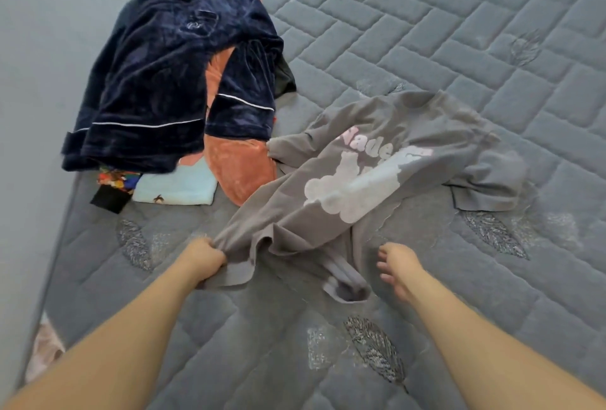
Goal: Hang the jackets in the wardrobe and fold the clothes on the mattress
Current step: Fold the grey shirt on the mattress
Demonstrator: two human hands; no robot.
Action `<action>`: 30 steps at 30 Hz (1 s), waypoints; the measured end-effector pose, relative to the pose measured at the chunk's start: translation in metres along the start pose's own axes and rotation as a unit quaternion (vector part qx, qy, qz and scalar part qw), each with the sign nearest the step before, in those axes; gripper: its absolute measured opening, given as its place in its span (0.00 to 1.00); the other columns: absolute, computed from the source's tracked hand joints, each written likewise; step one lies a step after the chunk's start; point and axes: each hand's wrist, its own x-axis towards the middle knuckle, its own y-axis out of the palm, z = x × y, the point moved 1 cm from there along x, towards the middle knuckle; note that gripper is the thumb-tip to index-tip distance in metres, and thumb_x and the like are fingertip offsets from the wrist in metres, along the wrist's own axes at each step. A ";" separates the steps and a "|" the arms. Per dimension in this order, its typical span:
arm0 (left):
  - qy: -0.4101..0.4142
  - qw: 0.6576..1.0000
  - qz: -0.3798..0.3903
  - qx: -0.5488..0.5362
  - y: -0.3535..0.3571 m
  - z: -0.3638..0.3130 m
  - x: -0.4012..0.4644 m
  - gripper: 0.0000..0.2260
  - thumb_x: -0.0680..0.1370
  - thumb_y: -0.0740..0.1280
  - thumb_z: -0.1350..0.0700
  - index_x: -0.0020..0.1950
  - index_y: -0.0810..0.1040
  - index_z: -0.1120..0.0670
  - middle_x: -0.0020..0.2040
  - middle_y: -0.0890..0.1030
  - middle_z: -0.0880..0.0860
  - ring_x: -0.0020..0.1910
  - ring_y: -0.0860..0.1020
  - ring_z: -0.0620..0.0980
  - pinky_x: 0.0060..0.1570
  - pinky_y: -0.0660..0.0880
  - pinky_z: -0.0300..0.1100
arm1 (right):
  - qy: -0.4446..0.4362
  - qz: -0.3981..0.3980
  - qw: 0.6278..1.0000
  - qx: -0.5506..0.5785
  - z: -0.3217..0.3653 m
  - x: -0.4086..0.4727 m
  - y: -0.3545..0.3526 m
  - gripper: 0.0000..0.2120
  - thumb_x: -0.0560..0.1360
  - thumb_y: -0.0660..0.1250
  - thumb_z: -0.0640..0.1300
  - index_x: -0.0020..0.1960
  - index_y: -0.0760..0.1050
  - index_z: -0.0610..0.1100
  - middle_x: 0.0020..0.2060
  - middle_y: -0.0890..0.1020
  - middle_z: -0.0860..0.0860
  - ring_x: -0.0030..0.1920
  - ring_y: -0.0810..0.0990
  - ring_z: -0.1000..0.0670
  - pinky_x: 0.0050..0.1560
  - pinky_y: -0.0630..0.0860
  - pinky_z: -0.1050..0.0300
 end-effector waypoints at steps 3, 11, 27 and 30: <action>-0.002 0.997 -0.043 0.066 0.028 0.029 0.022 0.08 0.73 0.64 0.61 0.52 0.75 0.57 0.49 0.80 0.60 0.46 0.78 0.59 0.42 0.74 0.46 | -0.038 0.019 0.991 -0.126 -0.013 0.006 0.035 0.07 0.70 0.66 0.41 0.47 0.72 0.41 0.38 0.73 0.45 0.35 0.71 0.47 0.34 0.64 0.58; -0.033 0.978 -0.182 -0.101 0.063 0.034 0.029 0.09 0.80 0.58 0.61 0.59 0.66 0.63 0.49 0.74 0.62 0.49 0.75 0.62 0.45 0.68 0.50 | -0.039 0.055 0.987 -0.143 -0.038 0.012 0.071 0.13 0.75 0.71 0.40 0.56 0.71 0.37 0.53 0.80 0.40 0.49 0.80 0.42 0.49 0.78 0.50; -0.040 0.913 0.019 0.406 0.161 0.017 -0.056 0.19 0.78 0.58 0.59 0.68 0.74 0.55 0.67 0.76 0.56 0.65 0.76 0.59 0.59 0.75 0.55 | 0.022 -0.066 0.766 -0.639 -0.024 -0.022 -0.210 0.15 0.70 0.66 0.42 0.55 0.78 0.39 0.55 0.81 0.40 0.56 0.80 0.41 0.48 0.75 0.55; 0.024 0.891 -0.043 0.451 0.186 -0.014 -0.062 0.19 0.79 0.55 0.57 0.70 0.66 0.54 0.67 0.72 0.57 0.65 0.71 0.61 0.58 0.72 0.60 | 0.096 -0.029 0.717 -0.690 -0.056 -0.012 -0.225 0.26 0.64 0.71 0.42 0.61 0.75 0.38 0.54 0.82 0.42 0.54 0.81 0.41 0.49 0.77 0.53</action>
